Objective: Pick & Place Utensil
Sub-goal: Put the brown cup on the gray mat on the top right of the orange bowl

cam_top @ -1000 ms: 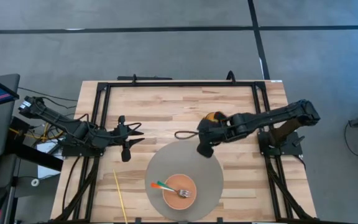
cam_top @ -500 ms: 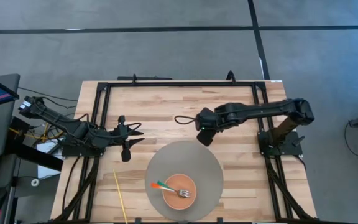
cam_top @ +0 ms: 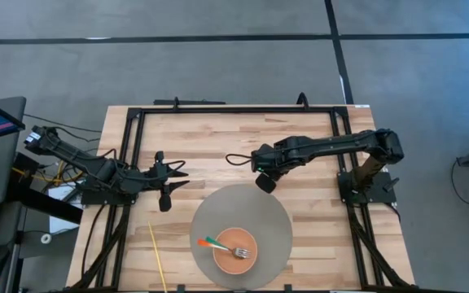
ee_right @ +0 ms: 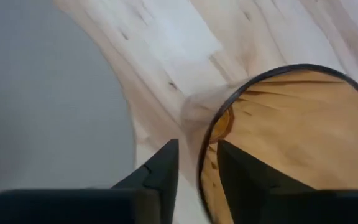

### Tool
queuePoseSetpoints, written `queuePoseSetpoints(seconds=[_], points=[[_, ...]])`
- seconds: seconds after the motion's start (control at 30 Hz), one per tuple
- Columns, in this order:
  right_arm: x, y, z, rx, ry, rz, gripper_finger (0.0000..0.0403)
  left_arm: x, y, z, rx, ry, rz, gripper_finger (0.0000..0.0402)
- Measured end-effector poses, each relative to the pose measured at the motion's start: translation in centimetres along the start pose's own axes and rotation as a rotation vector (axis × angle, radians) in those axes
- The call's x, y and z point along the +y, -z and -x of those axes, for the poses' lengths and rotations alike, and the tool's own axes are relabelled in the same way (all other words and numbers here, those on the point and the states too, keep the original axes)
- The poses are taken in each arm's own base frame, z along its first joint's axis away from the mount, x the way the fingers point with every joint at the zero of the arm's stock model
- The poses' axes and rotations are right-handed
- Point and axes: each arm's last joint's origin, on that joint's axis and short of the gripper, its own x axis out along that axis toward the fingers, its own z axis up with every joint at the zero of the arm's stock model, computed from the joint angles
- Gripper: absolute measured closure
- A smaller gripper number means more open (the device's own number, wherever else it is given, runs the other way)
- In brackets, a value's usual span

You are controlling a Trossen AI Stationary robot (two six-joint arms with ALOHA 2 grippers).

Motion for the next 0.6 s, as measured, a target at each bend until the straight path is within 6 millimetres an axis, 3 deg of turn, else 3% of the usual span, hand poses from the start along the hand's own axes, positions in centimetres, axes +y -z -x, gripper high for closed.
queuePoseSetpoints(seconds=[0.23, 0.4, 0.6], points=[[0.4, 0.1, -0.3, 0.033, -0.021, 0.049, 0.0391, 0.0, 0.0, 0.0, 0.0, 0.0, 0.0, 0.0302], [1.3, 0.4, 0.5, 0.019, -0.054, 0.091, 0.0385, 0.0, 0.0, 0.0, 0.0, 0.0, 0.0, 0.0302], [3.6, 0.6, 4.2, -0.063, -0.167, 0.1, 0.0396, 0.0, 0.0, 0.0, 0.0, 0.0, 0.0, 0.0302]])
